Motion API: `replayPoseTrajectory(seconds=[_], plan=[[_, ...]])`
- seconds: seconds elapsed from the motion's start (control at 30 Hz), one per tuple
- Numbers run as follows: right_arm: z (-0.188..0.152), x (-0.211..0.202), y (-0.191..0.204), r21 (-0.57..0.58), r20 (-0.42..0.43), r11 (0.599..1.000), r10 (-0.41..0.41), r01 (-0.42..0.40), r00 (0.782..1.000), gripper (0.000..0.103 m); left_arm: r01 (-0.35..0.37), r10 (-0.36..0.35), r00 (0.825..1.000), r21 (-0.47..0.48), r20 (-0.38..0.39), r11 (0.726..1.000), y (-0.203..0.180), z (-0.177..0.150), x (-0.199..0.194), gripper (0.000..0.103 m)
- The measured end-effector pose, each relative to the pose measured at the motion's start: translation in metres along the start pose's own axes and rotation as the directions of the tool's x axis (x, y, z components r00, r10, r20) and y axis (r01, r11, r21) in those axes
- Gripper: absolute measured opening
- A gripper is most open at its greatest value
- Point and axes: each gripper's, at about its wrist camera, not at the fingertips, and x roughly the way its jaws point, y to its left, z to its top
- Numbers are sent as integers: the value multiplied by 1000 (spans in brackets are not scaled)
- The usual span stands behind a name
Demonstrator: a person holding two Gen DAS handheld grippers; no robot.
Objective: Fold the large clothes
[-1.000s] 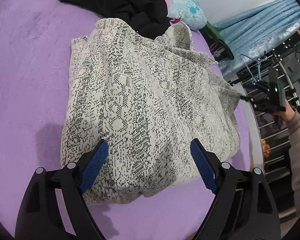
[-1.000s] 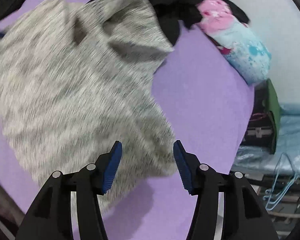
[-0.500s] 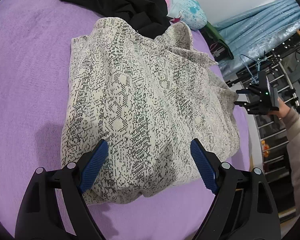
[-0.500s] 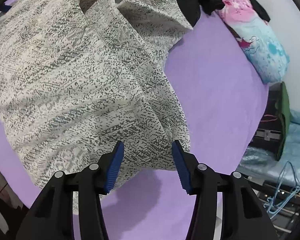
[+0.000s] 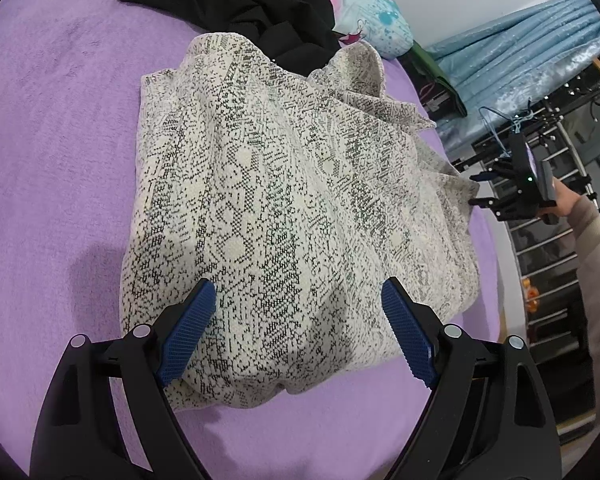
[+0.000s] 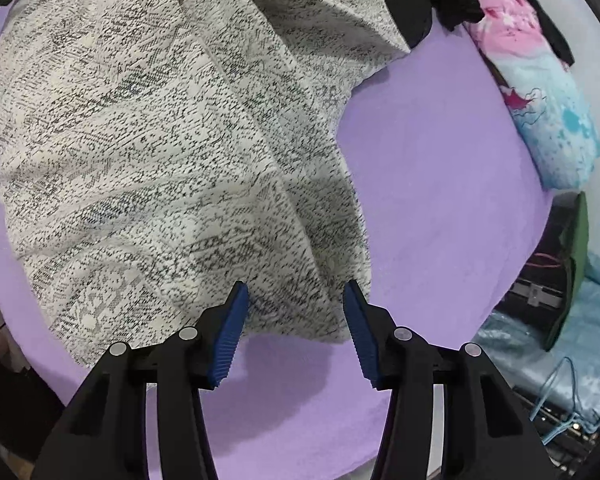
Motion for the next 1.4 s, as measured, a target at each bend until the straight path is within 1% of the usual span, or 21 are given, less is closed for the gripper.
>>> replayPoseTrajectory(seconds=[0.1, 0.2, 0.23, 0.27, 0.37, 0.43, 0.5, 0.53, 0.6, 0.67, 0.77, 0.87, 0.93, 1.0, 1.03, 1.07, 1.13, 1.17, 1.27, 1.33, 1.4], plan=[[-4, 6, -1, 21, -12, 998, 55, -55, 998, 48, 2, -2, 1000, -3, 0, 1000, 1, 0, 0, 82], [-6, 13, -1, 11, -28, 999, 39, -39, 999, 29, 5, -5, 1000, -6, 1, 1000, 1, 0, 0, 82], [-6, 13, -2, 8, -22, 1000, 27, -26, 999, 19, 5, -5, 1000, -6, 1, 1000, 1, 0, 0, 82], [-5, 12, -3, -11, -15, 1000, -16, 16, 1000, 9, 5, -5, 1000, -6, 1, 1000, 1, 0, 0, 82], [0, 1, -16, -1, 18, 994, -111, 111, 994, 9, 6, -6, 1000, -6, 1, 1000, 1, 0, 0, 82], [4, -6, -27, 35, 36, 990, -138, 136, 990, 9, 7, -7, 1000, -8, 4, 1000, 1, 0, 0, 82], [8, -4, -34, 52, 28, 988, -149, 147, 988, 9, 7, -7, 1000, -9, 6, 1000, 2, 0, 0, 82], [12, 3, -34, 50, 19, 983, -178, 177, 984, 11, 7, -7, 1000, -9, 8, 1000, 1, 0, 0, 82], [19, 18, -37, 68, -12, 980, -186, 186, 983, 12, 6, -6, 1000, -6, 10, 1000, 1, -1, -1, 82], [27, 41, -35, 84, -48, 975, -204, 208, 978, 14, 7, -7, 1000, -7, 15, 1000, 0, -1, -2, 82], [37, 76, -29, 114, -75, 964, -234, 242, 969, 17, 8, -8, 1000, -4, 17, 1000, 0, -1, -3, 82], [36, 97, -24, 133, -93, 955, -253, 263, 963, 19, 9, -9, 1000, -2, 15, 1000, 0, -1, -3, 82], [39, 99, -17, 126, -94, 949, -279, 290, 956, 20, 10, -10, 1000, -2, 14, 1000, 0, -1, -4, 82], [39, 91, -11, 122, -89, 938, -314, 324, 945, 29, 5, -5, 1000, 0, 11, 1000, 0, 0, -5, 82], [35, 84, -11, 136, -79, 930, -335, 343, 939, 45, 1, -1, 1000, 0, 11, 1000, 0, 0, -6, 82], [31, 77, -11, 153, -66, 918, -360, 366, 931, 64, -4, 4, 1000, 1, 13, 1000, 0, 0, -8, 82], [21, 61, -11, 193, -32, 912, -362, 361, 932, 79, -20, 20, 1000, 0, 23, 1000, 0, 1, -11, 82], [16, 55, -11, 213, -22, 911, -357, 353, 934, 82, -23, 23, 999, -5, 29, 1000, 1, 1, -14, 83], [-9, 39, -11, 290, 1, 898, -345, 330, 939, 82, -30, 30, 999, -10, 41, 999, 3, 2, -19, 85], [-26, 31, -11, 364, 19, 885, -318, 290, 948, 82, -38, 38, 998, -14, 48, 999, 5, 3, -24, 85], [-45, 28, -6, 460, 43, 857, -281, 230, 959, 82, -43, 45, 997, -25, 58, 999, 9, 3, -29, 86]])
